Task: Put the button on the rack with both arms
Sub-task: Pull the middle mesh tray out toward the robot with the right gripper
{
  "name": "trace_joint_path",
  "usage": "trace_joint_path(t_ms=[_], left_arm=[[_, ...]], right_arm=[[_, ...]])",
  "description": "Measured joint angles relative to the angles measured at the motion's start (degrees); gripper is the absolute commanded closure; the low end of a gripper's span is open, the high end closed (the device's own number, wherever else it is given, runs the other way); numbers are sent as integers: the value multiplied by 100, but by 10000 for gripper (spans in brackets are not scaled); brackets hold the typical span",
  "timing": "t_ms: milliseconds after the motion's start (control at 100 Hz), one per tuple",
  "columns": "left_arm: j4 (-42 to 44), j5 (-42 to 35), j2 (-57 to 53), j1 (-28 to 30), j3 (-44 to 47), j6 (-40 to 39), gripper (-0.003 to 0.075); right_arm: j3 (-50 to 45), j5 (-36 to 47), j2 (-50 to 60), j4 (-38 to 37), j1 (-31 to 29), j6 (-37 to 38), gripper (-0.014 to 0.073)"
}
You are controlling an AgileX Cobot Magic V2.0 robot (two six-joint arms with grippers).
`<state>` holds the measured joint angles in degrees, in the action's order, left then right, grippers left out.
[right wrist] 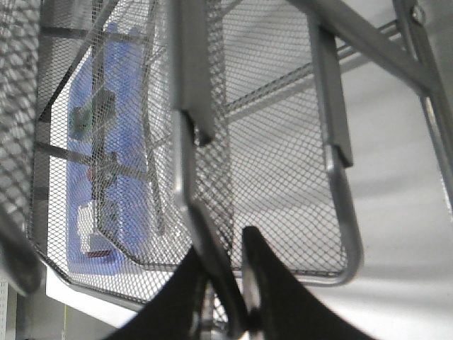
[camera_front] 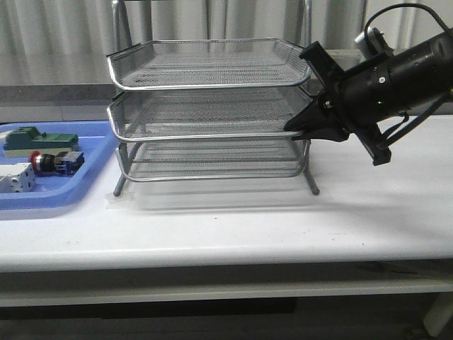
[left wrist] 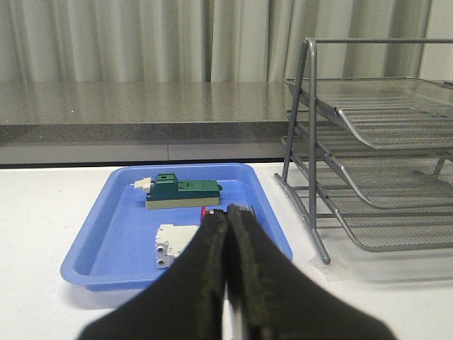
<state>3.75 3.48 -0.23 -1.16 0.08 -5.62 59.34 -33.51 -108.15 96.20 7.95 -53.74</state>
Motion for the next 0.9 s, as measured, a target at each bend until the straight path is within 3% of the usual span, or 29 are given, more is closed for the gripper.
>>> trace_joint_path(t_ms=[900], left_arm=[[0, 0, 0, 0, 0, 0, 741]], right_arm=[[-2157, -406, 1311, 247, 0, -841, 604]])
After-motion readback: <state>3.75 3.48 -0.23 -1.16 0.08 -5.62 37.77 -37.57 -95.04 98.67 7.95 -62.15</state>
